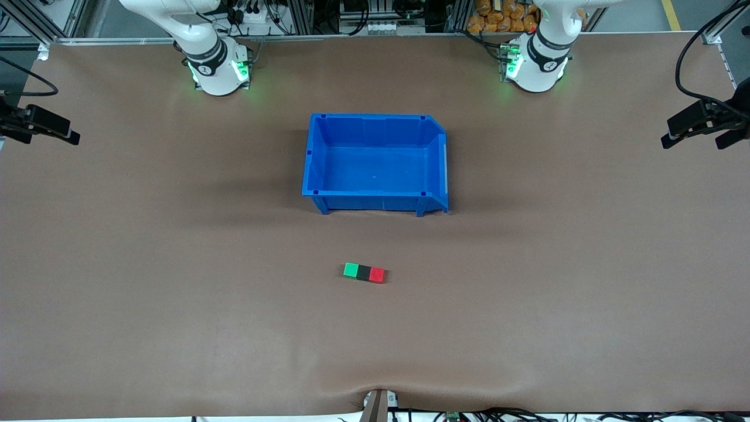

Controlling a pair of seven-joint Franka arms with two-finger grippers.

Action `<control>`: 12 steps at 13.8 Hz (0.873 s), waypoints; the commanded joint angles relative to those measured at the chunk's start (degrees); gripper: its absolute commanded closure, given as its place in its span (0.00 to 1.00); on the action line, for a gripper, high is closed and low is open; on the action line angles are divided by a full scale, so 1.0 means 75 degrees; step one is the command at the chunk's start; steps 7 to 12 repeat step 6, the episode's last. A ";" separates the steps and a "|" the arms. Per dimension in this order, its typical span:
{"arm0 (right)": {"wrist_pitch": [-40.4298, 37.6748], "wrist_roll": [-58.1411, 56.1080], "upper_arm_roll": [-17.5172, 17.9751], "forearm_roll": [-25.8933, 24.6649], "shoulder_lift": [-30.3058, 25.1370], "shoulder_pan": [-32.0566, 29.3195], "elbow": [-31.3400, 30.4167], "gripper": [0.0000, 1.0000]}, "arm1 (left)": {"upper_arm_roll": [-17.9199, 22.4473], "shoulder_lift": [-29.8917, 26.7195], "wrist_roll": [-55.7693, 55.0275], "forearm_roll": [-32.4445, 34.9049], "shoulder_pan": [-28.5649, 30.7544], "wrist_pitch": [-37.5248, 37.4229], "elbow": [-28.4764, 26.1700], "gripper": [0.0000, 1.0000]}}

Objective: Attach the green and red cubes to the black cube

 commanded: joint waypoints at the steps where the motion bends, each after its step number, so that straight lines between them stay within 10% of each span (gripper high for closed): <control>1: -0.0058 0.0142 0.0072 0.0101 -0.0218 -0.0121 -0.0190 0.00 | -0.0047 0.0165 -0.0096 0.0071 0.0081 -0.0138 0.0256 0.00; 12: -0.0070 0.0095 0.0072 0.0113 -0.0183 -0.0133 -0.0190 0.00 | -0.0070 0.0119 -0.0131 0.0059 0.0046 -0.0173 0.0221 0.00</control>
